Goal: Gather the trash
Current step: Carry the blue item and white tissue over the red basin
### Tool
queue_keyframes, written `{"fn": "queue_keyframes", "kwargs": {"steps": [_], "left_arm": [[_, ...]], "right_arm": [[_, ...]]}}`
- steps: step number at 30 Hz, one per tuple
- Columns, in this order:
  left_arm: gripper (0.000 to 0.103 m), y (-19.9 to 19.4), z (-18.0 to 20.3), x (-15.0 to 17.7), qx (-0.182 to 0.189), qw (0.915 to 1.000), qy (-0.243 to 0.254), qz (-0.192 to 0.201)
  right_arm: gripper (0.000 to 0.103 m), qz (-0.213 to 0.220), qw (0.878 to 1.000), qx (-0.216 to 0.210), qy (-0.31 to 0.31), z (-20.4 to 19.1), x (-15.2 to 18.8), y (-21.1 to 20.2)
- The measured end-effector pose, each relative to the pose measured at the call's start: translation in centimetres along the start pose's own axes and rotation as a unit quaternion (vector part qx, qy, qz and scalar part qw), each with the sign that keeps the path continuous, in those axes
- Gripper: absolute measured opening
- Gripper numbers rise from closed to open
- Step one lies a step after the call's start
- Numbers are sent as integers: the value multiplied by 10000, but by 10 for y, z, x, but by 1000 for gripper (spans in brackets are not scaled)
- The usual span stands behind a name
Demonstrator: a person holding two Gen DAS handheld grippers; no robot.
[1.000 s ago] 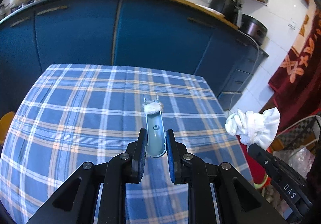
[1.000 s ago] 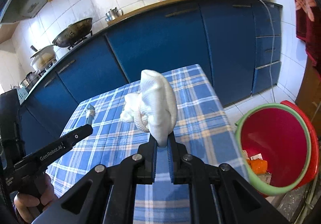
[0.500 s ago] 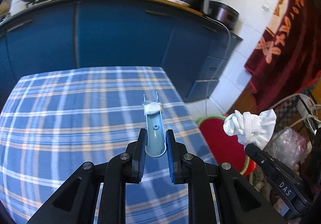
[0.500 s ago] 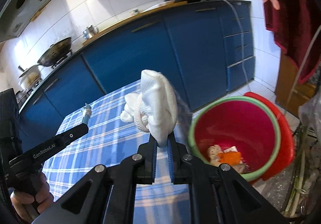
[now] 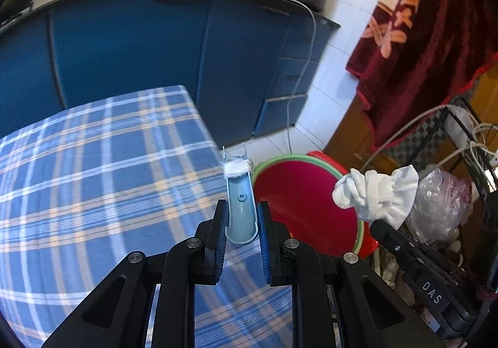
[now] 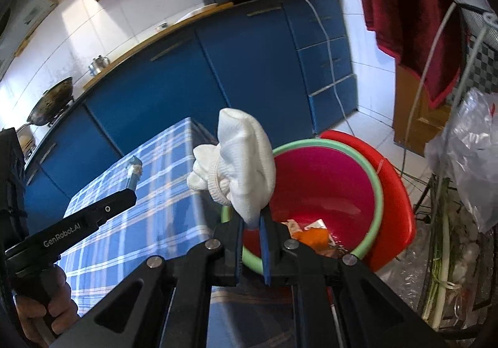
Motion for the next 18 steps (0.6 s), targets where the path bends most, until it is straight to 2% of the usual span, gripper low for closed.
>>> {"fn": "queue_keyframes", "kwargs": {"steps": [18], "left_arm": [[19,79,51,-8,227,9959,488,-724]], "right_arm": [[11,-279,9974,502,428,55,0,30]]}}
Point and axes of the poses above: each gripper's, at about its wrist camera, not at the fingertips, and y roughly the way its jaws point, z to its right, x to its underside, the point moved 2 cm from there along y, roughly the way its jaws point, and after that the axes turned 4 degrees about -z, right-handed, at the moved point
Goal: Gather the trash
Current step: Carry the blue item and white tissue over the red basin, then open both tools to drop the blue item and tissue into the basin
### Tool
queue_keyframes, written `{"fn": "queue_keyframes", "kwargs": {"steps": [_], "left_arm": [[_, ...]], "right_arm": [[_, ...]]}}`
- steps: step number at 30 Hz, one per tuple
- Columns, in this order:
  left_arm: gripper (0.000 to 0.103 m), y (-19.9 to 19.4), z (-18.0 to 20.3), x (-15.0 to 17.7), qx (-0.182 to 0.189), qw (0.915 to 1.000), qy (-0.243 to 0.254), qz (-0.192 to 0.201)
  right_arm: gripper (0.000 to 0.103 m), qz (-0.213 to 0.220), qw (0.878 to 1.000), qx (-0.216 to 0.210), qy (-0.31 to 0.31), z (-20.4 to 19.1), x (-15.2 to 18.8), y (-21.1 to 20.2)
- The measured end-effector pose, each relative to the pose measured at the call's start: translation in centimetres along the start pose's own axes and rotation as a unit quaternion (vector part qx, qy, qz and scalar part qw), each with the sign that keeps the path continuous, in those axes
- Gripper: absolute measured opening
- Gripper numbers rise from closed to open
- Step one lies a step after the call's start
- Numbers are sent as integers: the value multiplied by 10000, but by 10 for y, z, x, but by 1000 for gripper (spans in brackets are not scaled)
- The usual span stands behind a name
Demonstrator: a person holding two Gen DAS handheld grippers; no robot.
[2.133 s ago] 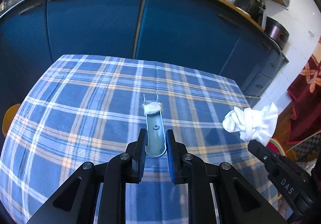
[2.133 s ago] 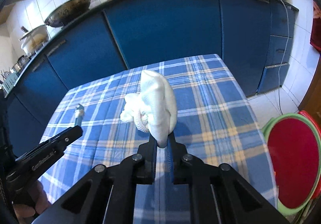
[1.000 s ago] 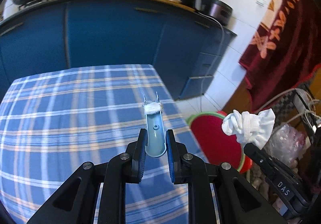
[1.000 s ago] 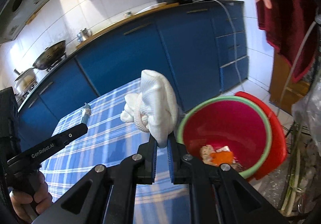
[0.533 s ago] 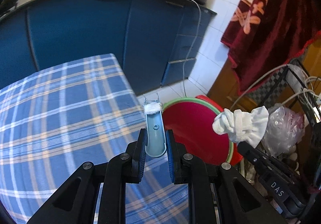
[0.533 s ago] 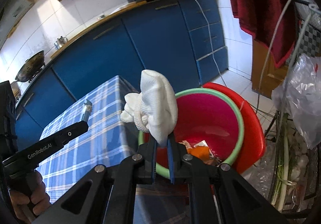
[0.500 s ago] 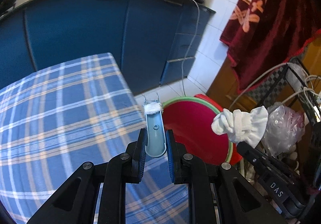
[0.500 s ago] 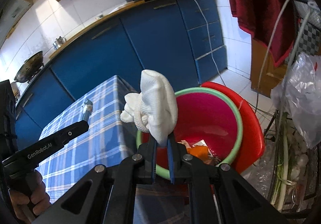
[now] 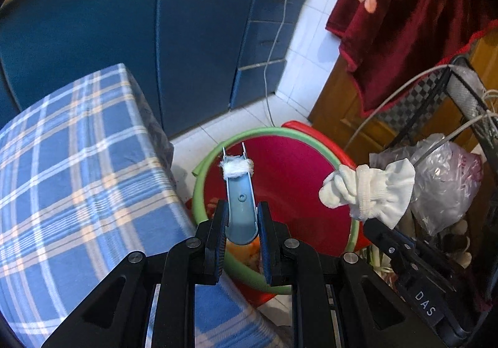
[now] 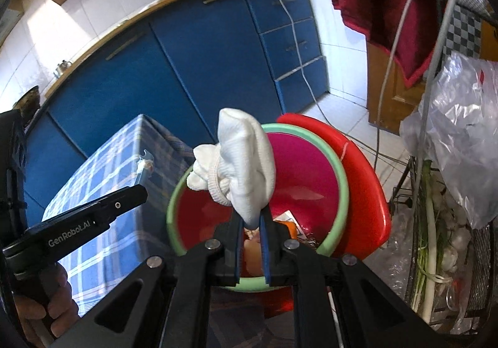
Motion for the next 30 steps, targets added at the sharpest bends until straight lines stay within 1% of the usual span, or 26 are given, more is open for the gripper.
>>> {"fn": "queue_keyframes", "kwargs": {"steps": [7,10,11,13,14,15,17,20,30], "left_arm": [[19,20,4,-4,-23,9998,43,-195],[19,24,5,-5,-21,9997,12,-234],[19,25,6,-5,-21,9997,15,-244],[26,26,5,-5,6,9996,5,-290],[35,27,6,-5,2,9996,-9,-297],[39,27,6,-6,-16,9996,-16,-278],[39,25,6,-6,-44,9997,-4,-250],[39,20,4,-6,-43,9998,-32,-196],[39,-10,-8,2,-120,9998,-136,20]], "right_arm": [[12,-145,9998,79,101,11,-1,15],[18,-170,9997,66,145,13,-1,17],[18,-172,9997,55,157,14,-1,18],[19,-175,9997,47,176,15,-1,18],[23,-182,9997,21,184,15,-1,19],[25,-181,9996,16,200,15,-1,19],[34,-155,9996,-11,229,15,-1,17],[39,-119,9996,-34,250,14,-1,14],[45,39,9998,-120,170,0,1,-6]]}}
Point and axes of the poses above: each gripper's, at about its wrist camera, not at the fingertips, and y roughly the way its jaws point, z to its right, x to its underside, the point moved 2 cm from there along y, roughly the way its jaws point, and after that the axes turned 4 degrees about -z, right-handed, at the moved point
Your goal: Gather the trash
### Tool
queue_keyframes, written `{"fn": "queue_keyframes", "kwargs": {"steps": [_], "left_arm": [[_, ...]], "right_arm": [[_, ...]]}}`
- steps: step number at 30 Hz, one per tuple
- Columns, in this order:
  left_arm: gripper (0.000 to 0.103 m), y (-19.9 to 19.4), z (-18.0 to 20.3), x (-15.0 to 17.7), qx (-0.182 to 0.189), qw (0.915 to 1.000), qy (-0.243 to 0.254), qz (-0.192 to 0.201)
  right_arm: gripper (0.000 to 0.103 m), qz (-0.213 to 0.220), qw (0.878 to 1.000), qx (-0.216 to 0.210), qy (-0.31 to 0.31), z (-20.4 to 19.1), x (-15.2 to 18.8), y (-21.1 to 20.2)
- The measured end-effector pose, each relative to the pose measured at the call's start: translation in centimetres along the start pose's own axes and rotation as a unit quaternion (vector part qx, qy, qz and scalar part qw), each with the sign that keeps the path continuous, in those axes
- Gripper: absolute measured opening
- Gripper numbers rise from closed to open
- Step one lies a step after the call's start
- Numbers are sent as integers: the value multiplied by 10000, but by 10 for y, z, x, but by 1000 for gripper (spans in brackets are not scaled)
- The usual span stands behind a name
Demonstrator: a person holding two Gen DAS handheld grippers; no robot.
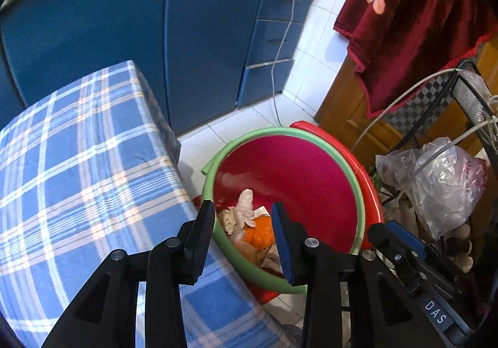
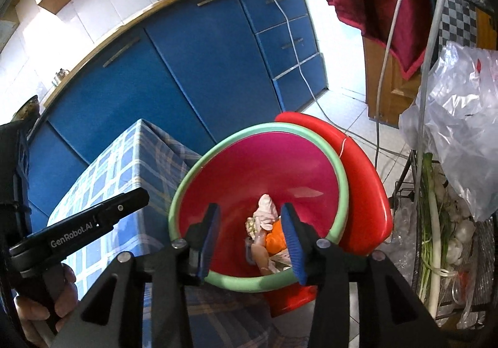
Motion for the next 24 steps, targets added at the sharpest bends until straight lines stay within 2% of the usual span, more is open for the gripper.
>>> {"fn": "queue_keyframes", "kwargs": {"steps": [24], "left_arm": [[39,-109,-38,53,-357,9962,-338,717]], "right_arm": [[55,438,9960,-285,-720,-68,31,-74]]}}
Point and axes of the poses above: each gripper's, at about its wrist camera, not at the fingertips, and y roughly the way its jaws point, z to its right, x to its underside, the point moved 2 cm from there along y, roughly the way its jaws point, and after that the axes turned 4 degrees about -z, right-handed, at the moved point
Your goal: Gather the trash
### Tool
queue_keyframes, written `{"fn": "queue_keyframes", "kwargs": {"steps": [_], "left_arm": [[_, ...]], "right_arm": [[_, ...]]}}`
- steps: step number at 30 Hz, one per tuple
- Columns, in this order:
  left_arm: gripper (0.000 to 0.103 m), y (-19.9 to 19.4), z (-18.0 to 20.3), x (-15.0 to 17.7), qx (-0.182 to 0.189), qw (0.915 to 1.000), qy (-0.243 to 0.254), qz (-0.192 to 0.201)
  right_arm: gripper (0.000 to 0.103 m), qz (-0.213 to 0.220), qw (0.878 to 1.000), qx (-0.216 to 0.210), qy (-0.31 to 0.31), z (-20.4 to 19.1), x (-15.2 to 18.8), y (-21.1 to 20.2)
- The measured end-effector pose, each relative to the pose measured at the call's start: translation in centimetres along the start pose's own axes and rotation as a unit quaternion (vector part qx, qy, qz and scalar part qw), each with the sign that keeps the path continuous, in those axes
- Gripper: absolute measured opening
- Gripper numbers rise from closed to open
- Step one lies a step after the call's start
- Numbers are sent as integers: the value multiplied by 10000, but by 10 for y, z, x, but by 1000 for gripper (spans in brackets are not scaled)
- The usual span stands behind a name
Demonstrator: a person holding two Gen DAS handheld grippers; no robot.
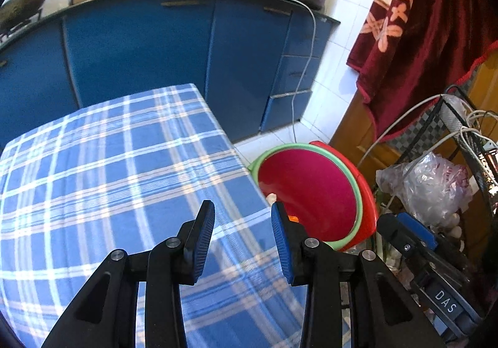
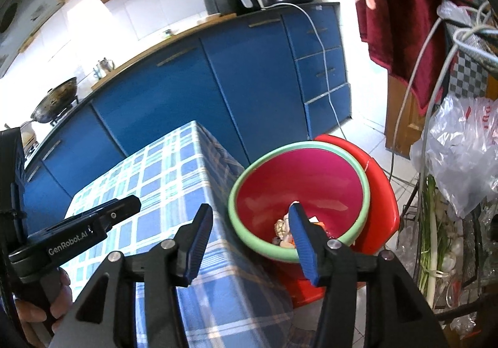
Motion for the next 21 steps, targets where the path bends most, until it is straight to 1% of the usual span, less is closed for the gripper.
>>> {"fn": "queue_keyframes", "kwargs": {"steps": [4,6,10,11,12,14,16,18,21], "left_arm": [[40,-17,-9,7,-97,9999,-64,125],[43,-24,-12,12,-142,9997,-103,172],[44,-38,-16,22,-168,9995,-147,242],[45,-40,-16,24,-174,9994,-150,254],[48,-43,-17,27,-188,9993,-157,272],[53,-48,-19,33,-231,9991,-171,307],[54,-51,-21,38,-281,9989,-180,319],[58,-54,-23,44,-340,9987,-212,312],[63,-58,-26,50,-495,9979,-251,324]], "right_arm": [[58,65,9999,-63,-125,-12,5,-9],[58,89,9997,-98,-187,-17,8,-14],[61,120,9995,-120,-263,-23,15,-22],[62,123,9995,-117,-279,-25,16,-23],[63,131,9994,-110,-297,-26,18,-25],[67,139,9993,-95,-331,-28,22,-28],[70,132,9992,-73,-366,-31,25,-29],[74,122,9991,-31,-394,-33,29,-30],[87,134,9990,65,-429,-35,34,-31]]}}
Point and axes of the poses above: each gripper's, at about its wrist camera, not at the fingertips, and y roughly the way its jaws point, z to its right, x to its underside, the point moved 2 cm from there along y, roughly the way its jaws point, and after that the axes turned 4 degrees about -z, right-handed, at the moved point
